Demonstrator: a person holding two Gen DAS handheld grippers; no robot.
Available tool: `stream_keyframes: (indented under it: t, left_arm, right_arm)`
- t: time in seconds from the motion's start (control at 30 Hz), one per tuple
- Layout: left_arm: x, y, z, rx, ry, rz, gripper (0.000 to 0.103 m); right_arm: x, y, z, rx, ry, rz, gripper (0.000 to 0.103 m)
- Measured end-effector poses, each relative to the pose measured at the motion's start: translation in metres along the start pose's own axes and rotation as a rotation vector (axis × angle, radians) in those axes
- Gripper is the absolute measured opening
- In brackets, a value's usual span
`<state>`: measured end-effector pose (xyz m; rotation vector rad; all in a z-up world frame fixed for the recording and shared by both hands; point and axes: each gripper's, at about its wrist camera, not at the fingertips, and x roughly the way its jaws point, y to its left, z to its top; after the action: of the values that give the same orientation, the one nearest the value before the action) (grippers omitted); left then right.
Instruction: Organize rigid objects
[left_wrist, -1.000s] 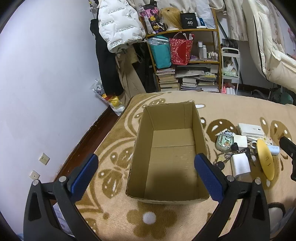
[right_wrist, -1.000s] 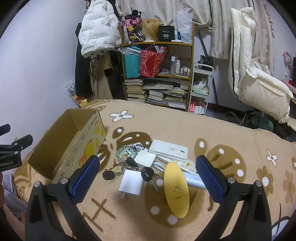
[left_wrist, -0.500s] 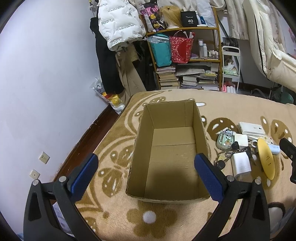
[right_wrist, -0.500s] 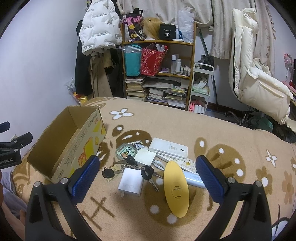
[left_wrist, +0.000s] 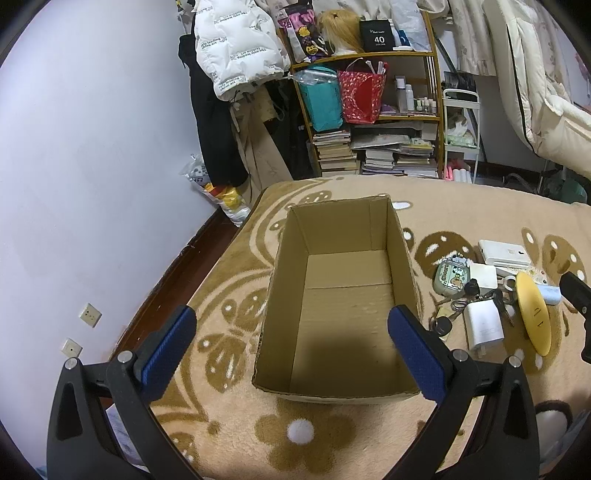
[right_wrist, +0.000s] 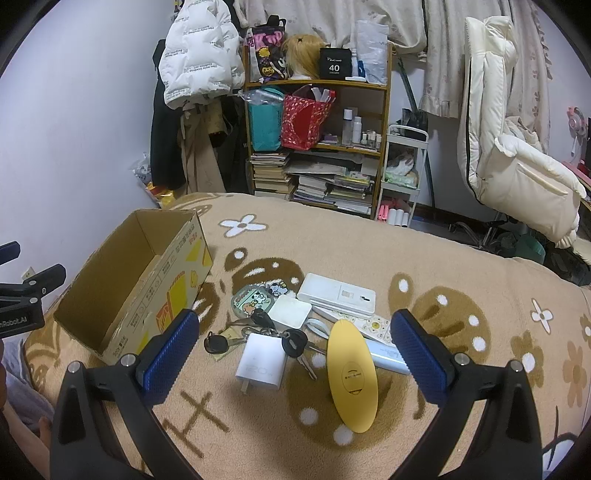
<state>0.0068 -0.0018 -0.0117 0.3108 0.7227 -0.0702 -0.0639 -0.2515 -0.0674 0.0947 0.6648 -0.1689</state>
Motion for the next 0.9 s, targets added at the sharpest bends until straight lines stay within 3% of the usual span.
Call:
stream_keyframes:
  t: [0.9]
  left_arm:
    - [0.0045, 0.0022, -0.0009, 0.01, 0.025, 0.005, 0.102]
  right_arm:
    - [0.0021, -0.0035, 0.0005, 0.004, 0.037, -0.006, 0.103]
